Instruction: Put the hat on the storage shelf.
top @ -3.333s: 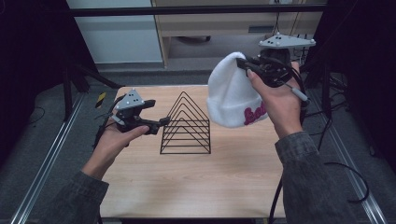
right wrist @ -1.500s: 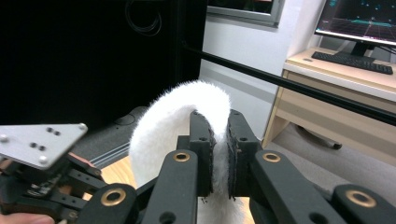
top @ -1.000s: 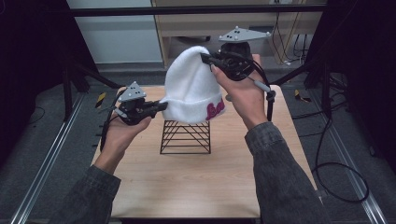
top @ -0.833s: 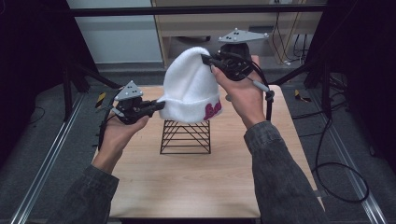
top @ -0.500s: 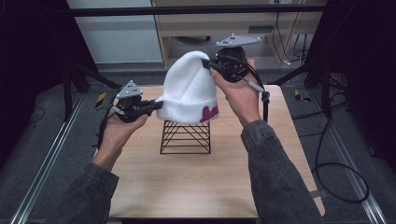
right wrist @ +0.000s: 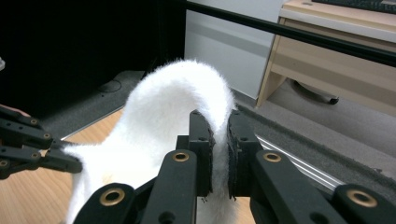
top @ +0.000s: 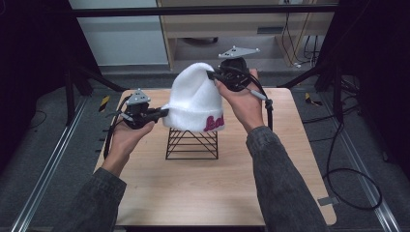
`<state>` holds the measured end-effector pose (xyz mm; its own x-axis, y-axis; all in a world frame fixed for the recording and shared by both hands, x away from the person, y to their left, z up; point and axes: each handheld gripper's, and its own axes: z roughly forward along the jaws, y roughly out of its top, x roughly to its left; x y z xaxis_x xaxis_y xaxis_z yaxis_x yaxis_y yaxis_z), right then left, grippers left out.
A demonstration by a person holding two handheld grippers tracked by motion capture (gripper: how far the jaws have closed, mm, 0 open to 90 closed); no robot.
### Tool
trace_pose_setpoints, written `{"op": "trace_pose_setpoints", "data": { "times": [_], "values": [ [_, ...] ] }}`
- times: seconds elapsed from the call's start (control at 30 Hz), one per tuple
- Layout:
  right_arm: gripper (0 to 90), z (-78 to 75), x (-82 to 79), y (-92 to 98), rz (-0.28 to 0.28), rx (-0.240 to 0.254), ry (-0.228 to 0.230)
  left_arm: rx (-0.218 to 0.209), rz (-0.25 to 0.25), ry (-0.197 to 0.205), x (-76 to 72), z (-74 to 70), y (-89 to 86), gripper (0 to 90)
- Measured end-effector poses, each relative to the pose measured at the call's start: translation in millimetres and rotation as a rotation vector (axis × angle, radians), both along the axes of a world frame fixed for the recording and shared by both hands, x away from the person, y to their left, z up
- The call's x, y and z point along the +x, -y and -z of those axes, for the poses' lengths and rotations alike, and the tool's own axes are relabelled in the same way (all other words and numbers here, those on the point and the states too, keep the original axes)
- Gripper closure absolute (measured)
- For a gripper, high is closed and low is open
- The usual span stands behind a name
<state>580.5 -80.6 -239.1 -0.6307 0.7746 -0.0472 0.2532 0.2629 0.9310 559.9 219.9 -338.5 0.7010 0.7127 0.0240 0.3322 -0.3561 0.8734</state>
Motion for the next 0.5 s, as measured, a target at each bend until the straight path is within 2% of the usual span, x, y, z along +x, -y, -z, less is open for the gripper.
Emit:
{"op": "trace_pose_setpoints", "data": {
  "times": [0.13, 0.27, 0.5],
  "values": [
    [82.7, 7.0, -2.5, 1.0, -0.006, 0.024, -0.014, -0.010, 0.004, -0.003, -1.9, 5.6, 0.8, 84.5],
    [82.7, 12.0, -10.0, 0.3, -0.019, -0.002, -0.017, 0.003, 0.000, 0.000, -3.4, 9.5, -0.2, 84.5],
    [82.6, 12.4, -22.0, -0.6, -0.058, -0.002, -0.015, -0.011, 0.013, 0.003, -10.8, 12.8, -2.9, 84.5]
  ]
}}
